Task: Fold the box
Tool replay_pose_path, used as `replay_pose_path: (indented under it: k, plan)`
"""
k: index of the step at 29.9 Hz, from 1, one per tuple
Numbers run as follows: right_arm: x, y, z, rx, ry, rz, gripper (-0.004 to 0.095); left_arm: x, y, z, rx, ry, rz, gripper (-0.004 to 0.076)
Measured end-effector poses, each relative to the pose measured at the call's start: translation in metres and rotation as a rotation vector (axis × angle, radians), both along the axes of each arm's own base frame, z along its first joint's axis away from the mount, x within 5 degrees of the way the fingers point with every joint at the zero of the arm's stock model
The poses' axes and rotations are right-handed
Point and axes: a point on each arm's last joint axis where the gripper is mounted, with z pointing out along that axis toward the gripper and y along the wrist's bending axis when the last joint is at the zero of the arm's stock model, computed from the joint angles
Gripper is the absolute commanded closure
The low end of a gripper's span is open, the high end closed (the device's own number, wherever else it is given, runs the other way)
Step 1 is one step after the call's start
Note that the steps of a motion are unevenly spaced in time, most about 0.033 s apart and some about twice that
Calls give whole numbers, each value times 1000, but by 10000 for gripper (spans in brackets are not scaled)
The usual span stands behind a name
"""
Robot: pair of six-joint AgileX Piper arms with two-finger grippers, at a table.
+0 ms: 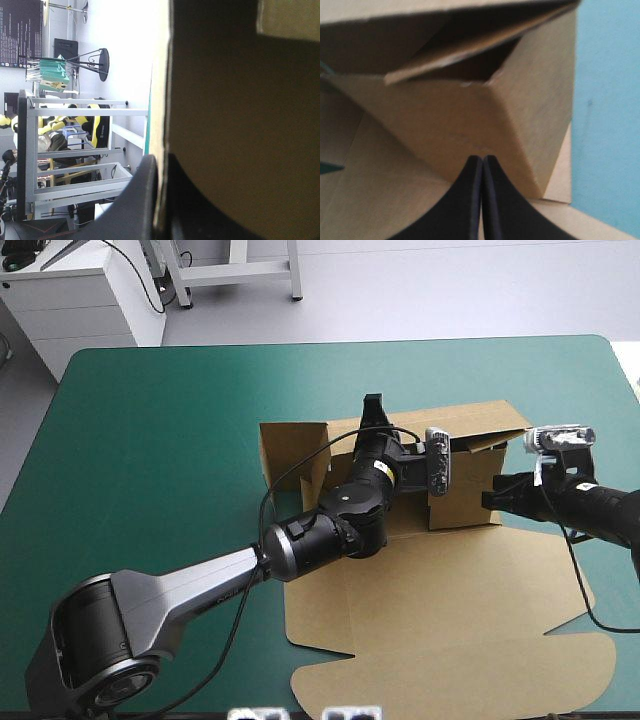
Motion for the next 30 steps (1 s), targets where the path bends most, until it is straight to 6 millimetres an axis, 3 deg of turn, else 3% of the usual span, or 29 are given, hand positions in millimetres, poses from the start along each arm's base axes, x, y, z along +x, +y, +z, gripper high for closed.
replay_pose_path:
  k: [5, 16, 26, 30]
  plan:
    - [-1, 3, -1, -30, -7, 78, 926, 0, 0, 0, 0, 0, 0, 732]
    - [34, -7, -22, -45, -65, 18, 926, 0, 0, 0, 27, -9, -16, 732]
    - [47, -24, -10, -149, -197, -152, 926, 0, 2, -1, 57, -13, -10, 732]
    - [52, -31, 4, -161, -249, -195, 926, 1, 3, -1, 78, -12, 1, 732]
